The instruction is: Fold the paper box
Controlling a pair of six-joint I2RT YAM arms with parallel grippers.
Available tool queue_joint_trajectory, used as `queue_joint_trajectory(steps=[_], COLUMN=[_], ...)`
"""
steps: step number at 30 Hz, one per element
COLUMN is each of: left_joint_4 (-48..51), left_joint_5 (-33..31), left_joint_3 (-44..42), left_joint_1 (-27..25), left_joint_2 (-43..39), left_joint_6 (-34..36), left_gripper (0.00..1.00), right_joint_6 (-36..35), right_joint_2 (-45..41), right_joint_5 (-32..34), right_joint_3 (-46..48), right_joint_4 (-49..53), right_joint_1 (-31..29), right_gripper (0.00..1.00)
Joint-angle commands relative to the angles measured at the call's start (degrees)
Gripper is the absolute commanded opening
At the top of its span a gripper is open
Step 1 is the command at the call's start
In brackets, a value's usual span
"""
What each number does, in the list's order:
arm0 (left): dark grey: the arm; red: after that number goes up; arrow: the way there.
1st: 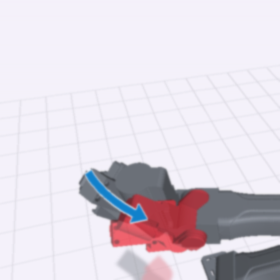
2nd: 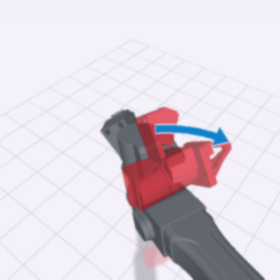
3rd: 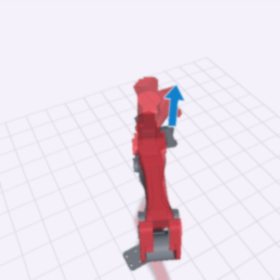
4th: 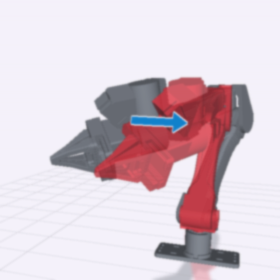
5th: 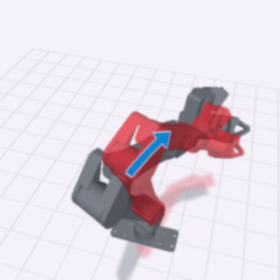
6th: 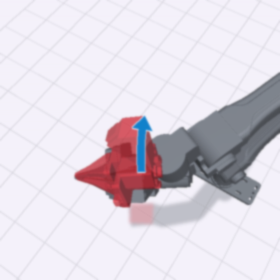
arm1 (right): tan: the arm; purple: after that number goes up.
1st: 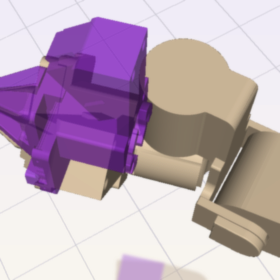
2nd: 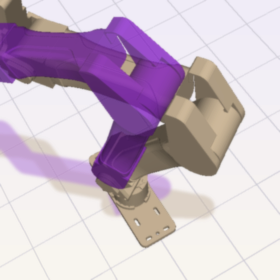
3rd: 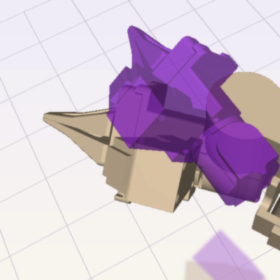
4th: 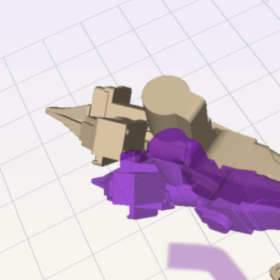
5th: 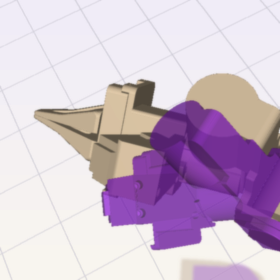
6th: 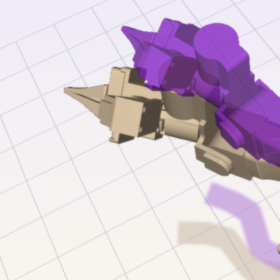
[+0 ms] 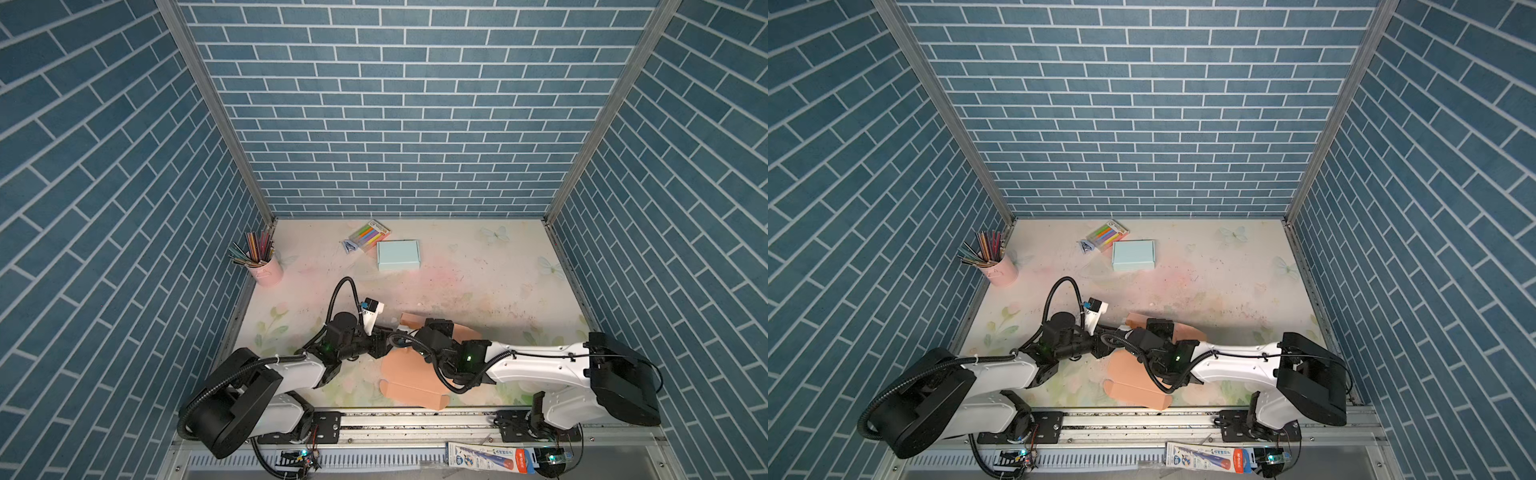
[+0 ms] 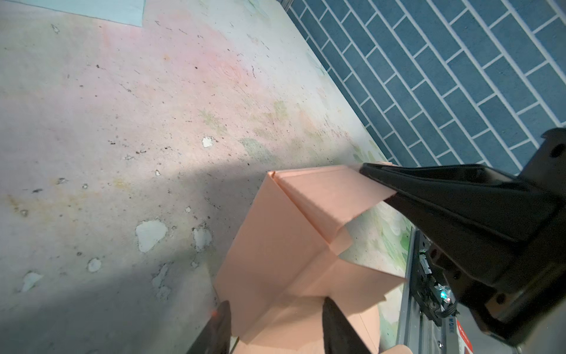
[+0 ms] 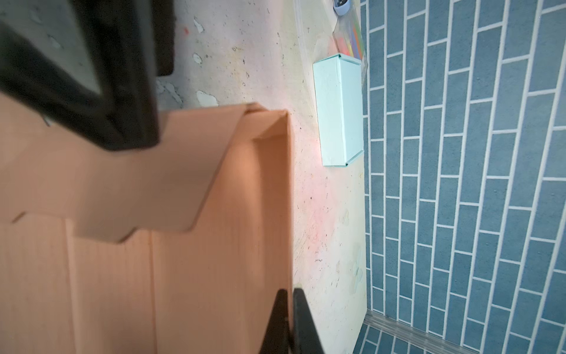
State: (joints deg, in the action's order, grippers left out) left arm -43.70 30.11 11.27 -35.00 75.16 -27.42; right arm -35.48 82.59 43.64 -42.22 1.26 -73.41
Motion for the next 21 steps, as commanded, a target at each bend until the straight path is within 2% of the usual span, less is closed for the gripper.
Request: queue_joint_trajectory(steps=[1,11,21], left_joint_4=[-5.0,-9.4,-11.7], left_joint_5=[-2.2,-5.4,-11.1], left_joint_3=[-0.5,0.0,-0.6], left_joint_1=[-0.8,-2.2,-5.6], left_joint_2=[1.1,5.0,5.4], left_joint_6=[3.4,7.9,8.4], left_gripper=[0.49,0.48,0.37], right_joint_6=[-2.3,-2.0,-1.3], right_joint_2=[-0.8,-1.7,-1.9], right_joint_5=[-1.1,-1.4,-2.0], right_joint_3=[1.3,2.3,2.2], right_joint_4=[-0.4,-0.9,0.0], right_joint_1=[-1.0,-2.6,-3.5], right_gripper=[0.00,0.00,0.00])
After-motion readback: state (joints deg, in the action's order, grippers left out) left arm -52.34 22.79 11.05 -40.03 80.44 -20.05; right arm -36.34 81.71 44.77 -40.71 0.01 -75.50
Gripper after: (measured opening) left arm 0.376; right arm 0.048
